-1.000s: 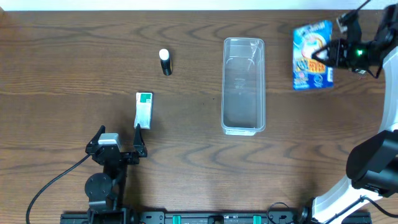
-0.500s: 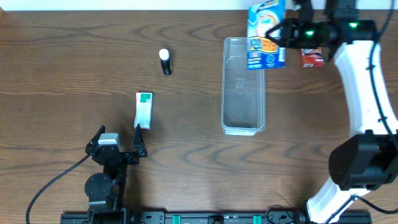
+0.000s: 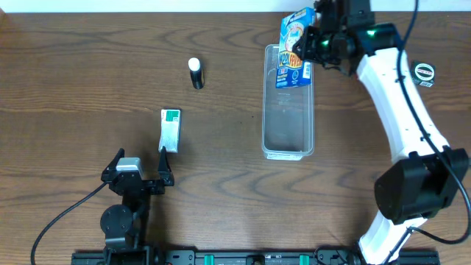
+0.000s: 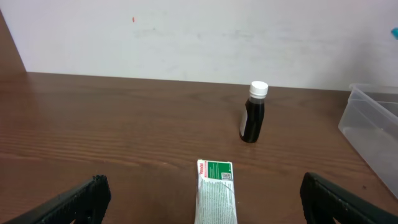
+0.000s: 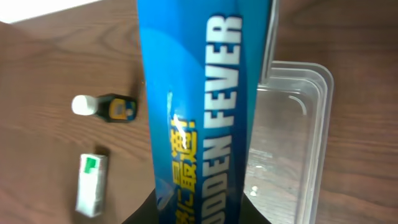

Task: Pack container
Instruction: 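Lift the blue box with the right gripper over the clear container, then lower the blue box into the container and open the right gripper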

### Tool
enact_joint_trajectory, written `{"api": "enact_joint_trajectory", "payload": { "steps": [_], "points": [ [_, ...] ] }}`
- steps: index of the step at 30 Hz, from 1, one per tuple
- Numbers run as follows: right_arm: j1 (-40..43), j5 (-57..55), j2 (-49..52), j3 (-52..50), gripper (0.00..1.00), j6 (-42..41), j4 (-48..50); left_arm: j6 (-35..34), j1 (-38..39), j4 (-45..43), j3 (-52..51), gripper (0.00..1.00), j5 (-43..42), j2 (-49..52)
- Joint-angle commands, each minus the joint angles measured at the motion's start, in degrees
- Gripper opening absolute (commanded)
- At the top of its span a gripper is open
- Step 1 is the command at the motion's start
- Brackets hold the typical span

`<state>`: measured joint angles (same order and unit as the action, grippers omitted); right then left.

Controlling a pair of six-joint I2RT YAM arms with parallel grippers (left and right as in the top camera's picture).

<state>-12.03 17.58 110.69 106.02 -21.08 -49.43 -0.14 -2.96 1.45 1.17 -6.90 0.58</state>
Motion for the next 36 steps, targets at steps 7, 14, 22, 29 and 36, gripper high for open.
{"api": "enact_joint_trajectory", "payload": {
  "steps": [7, 14, 22, 29, 36],
  "points": [
    [-4.59, -8.39, 6.80, 0.02, 0.20, -1.18, 0.13, 0.33, -0.35, 1.97, -0.94, 0.98, -0.61, -0.35],
    [-4.66, -8.57, 9.29, 0.02, 0.22, -1.20, -0.55, 0.33, -0.35, 1.97, -0.94, 0.98, -0.61, -0.35],
    [-4.66, -8.37, 9.46, 0.02, 0.23, -2.69, -0.59, 0.33, -0.35, 1.97, -0.94, 0.98, -0.61, -0.35],
    [-4.48, -2.01, 9.46, 0.02, 0.22, -2.43, -2.56, 0.33, -0.35, 1.97, -0.94, 0.98, -0.61, -0.35],
    [-3.69, -0.17, 9.46, 0.02, 0.22, 0.59, -7.21, 0.33, -0.35, 1.97, -0.94, 0.98, -0.61, -0.35]
  ]
}}
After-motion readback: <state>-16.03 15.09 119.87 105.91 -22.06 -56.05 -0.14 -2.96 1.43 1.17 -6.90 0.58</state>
